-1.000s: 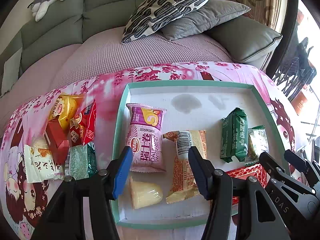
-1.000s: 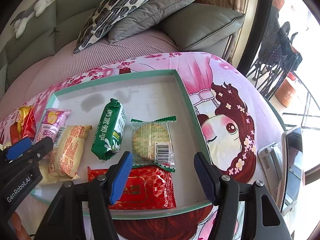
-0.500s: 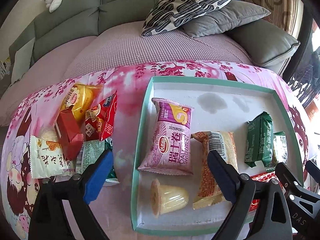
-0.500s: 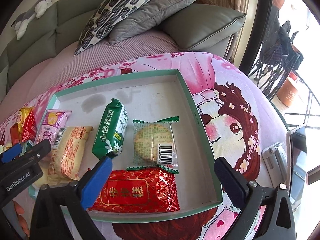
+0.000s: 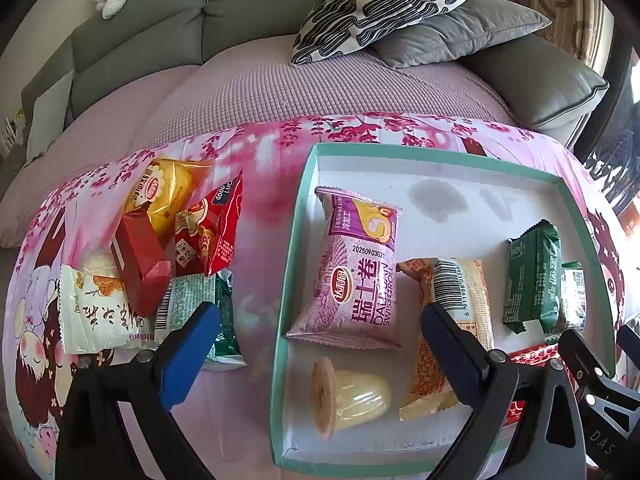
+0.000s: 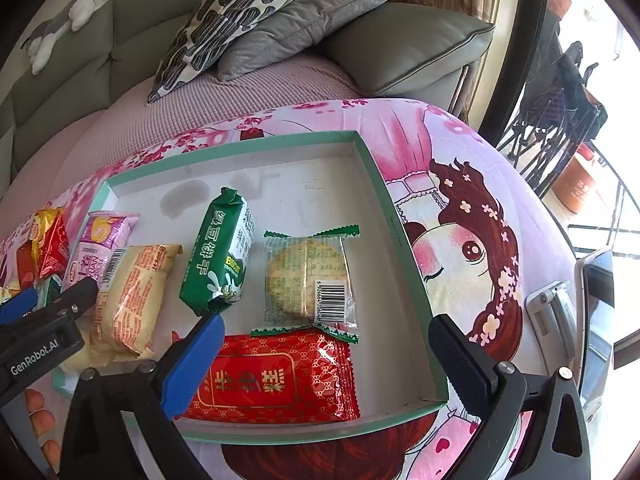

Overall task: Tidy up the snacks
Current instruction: 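Withdraw both grippers from the tray toward the snack pile, then move the left gripper to the white printed pack while the right approaches the green striped pack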

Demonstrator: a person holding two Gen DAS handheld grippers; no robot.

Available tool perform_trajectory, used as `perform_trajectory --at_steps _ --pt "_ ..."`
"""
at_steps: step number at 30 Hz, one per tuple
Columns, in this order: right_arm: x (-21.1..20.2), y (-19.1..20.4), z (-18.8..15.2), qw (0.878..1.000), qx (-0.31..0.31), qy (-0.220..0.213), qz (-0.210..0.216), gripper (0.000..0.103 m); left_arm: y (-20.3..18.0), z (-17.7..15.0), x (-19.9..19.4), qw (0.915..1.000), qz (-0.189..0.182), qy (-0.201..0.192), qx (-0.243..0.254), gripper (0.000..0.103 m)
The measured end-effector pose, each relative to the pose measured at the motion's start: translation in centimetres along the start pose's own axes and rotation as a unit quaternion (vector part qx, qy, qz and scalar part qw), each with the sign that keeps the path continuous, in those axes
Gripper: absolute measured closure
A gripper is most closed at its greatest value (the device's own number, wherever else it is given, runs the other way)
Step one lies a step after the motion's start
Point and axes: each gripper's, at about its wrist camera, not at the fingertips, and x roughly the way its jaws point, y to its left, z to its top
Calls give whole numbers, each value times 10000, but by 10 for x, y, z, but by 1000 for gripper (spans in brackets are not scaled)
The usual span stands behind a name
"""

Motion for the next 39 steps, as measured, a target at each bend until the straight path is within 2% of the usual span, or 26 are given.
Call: perform_trajectory --at_steps 11,20,26,34,39 --pt "-1 1 -1 10000 -40 -21 43 0 0 -1 -4 9999 33 -41 121 3" --pt "-7 6 1 9997 -59 -155 151 0 21 -4 -18 9998 87 -198 -54 3" --pt "-13 23 2 9986 -241 -310 347 0 62 -6 -33 9971 44 -460 -611 3" --pt "-28 57 3 9950 -389 -729 562 0 133 -23 -38 9897 359 -606 -1249 3" --pt "-29 92 1 9919 -694 -661 828 0 171 -35 -40 9838 467 -647 -1608 3"
